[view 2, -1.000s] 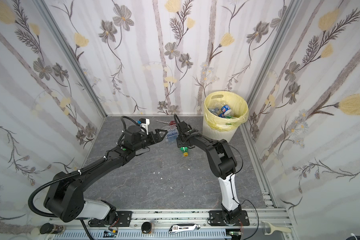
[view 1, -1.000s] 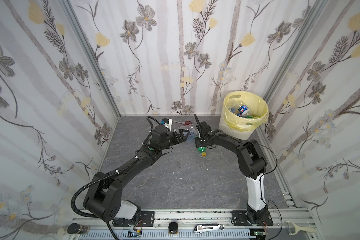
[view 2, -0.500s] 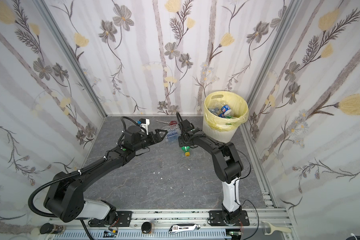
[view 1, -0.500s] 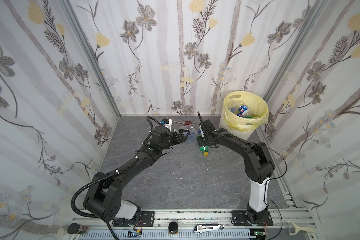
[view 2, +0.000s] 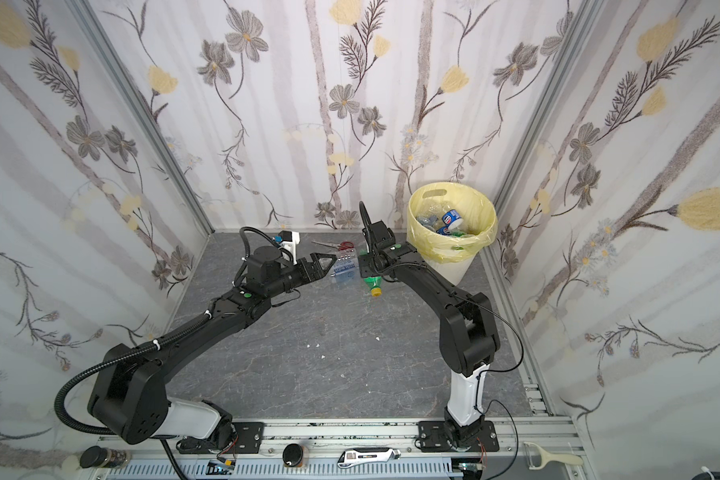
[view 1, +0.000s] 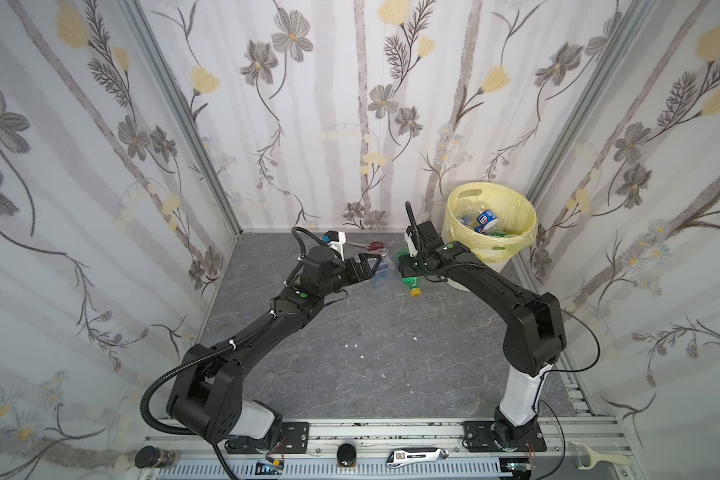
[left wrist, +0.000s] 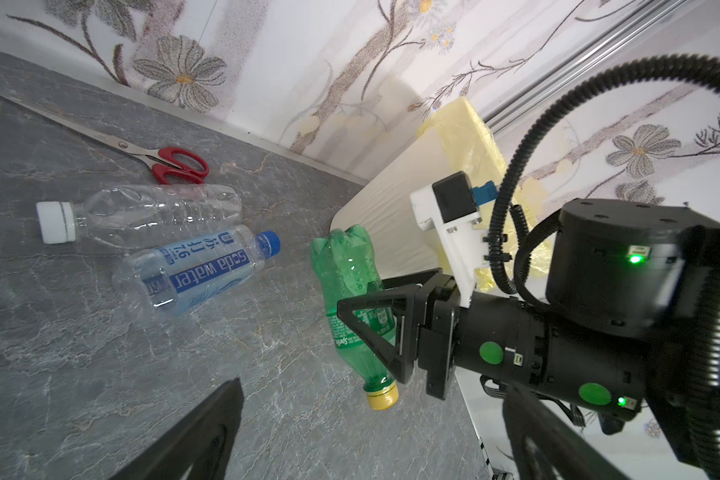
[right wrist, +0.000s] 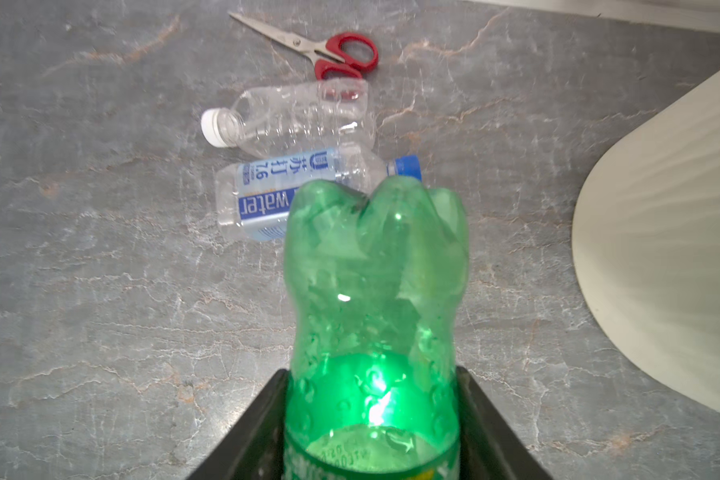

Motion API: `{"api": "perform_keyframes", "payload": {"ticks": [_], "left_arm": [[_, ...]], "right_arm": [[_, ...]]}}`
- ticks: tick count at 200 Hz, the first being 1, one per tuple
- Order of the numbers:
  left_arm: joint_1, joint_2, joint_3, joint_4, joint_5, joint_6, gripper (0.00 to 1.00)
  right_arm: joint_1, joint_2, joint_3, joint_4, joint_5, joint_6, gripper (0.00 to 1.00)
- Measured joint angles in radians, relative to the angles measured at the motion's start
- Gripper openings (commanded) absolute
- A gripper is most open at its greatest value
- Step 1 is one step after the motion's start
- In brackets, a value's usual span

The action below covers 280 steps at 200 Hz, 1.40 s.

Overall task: Throw the plastic bottles in the bin
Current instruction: 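Lift the Sprite bottle with the right gripper and carry it over the bin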

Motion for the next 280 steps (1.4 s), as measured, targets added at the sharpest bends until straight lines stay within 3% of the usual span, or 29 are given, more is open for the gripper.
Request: {"api": "perform_keyframes", "payload": {"ticks": [147, 244, 280], "left_arm": [[-0.082, 0.143, 0.362, -0.085, -0.013, 0.196, 1.0], [-0.188, 0.342, 0.708, -0.13, -0.031, 0.296, 1.0], [-0.225, 0.39, 0.805, -0.145, -0.039, 0.339, 1.0]], "right_arm": [[-0.176, -0.045, 0.581, -0.196, 0.036, -0.048, 0.57], [-0.499, -0.221, 0.657, -0.191, 0.013, -0.032, 0.57], [-0.56, -0.304, 0.661, -0.147, 0.002, -0.017, 0.58]]}}
